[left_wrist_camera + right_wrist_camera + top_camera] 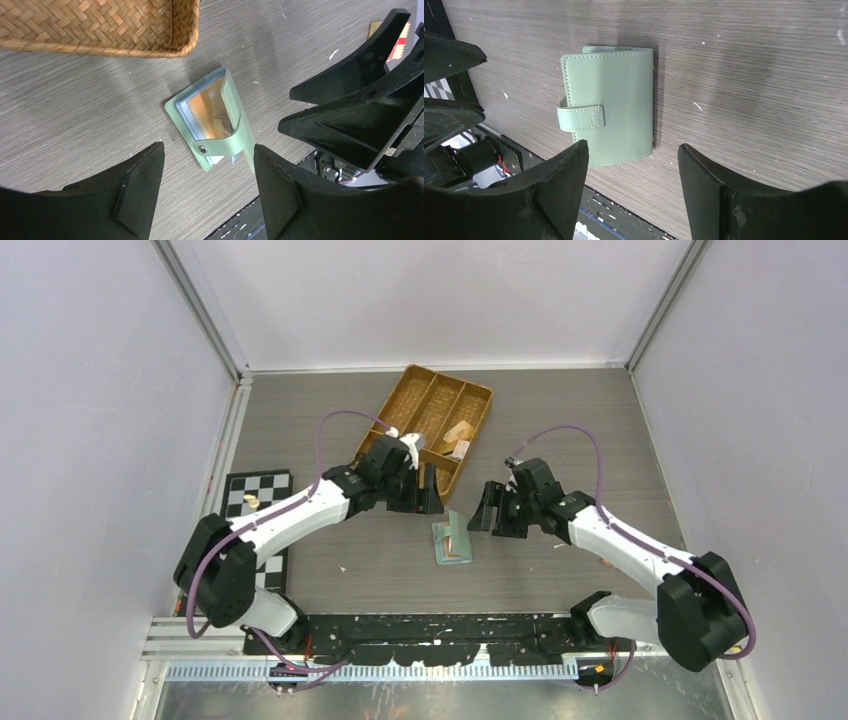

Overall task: Put the credit cards into the card holder
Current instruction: Close the card holder at the center of the board.

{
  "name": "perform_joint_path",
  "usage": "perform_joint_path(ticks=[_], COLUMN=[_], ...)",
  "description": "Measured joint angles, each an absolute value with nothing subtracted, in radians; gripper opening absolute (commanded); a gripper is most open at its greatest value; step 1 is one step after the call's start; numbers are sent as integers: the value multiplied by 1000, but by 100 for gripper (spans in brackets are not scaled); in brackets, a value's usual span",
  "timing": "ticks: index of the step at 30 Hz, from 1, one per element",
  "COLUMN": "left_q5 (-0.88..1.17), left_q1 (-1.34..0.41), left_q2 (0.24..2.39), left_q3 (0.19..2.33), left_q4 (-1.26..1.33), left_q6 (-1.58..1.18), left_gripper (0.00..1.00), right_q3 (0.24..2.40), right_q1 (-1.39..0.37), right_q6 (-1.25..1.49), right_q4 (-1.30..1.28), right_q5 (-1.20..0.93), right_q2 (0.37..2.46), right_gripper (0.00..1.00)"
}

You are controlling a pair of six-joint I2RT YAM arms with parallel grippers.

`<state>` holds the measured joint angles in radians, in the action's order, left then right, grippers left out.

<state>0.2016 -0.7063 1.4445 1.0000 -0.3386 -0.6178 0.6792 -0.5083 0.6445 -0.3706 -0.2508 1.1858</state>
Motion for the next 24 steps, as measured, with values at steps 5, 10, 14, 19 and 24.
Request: perform_joint_path(ticks=[5,10,14,19,24], left_q5=[188,177,175,165,163], left_q1=[-735,-749,-755,-764,-772], left_q2=[1500,1541,1574,1643,1684], left_q3=[1012,1012,1025,1056,1056], left_q4=[-342,-346,-355,-377,-387], left_q6=[-611,-604,-594,-585,-568], left_gripper=[69,71,71,72,60], right_q3=[656,654,654,654,652], right_q1=[-509,-515,-528,-549,-562], right_q6=[645,654,657,657,662], right_q4=[-280,-195,-155,-129,-118], right_q5=[-325,-384,-407,-425,-426], right_q2=[1276,1372,1421,1475,1499], right_gripper=[56,54,54,55,55])
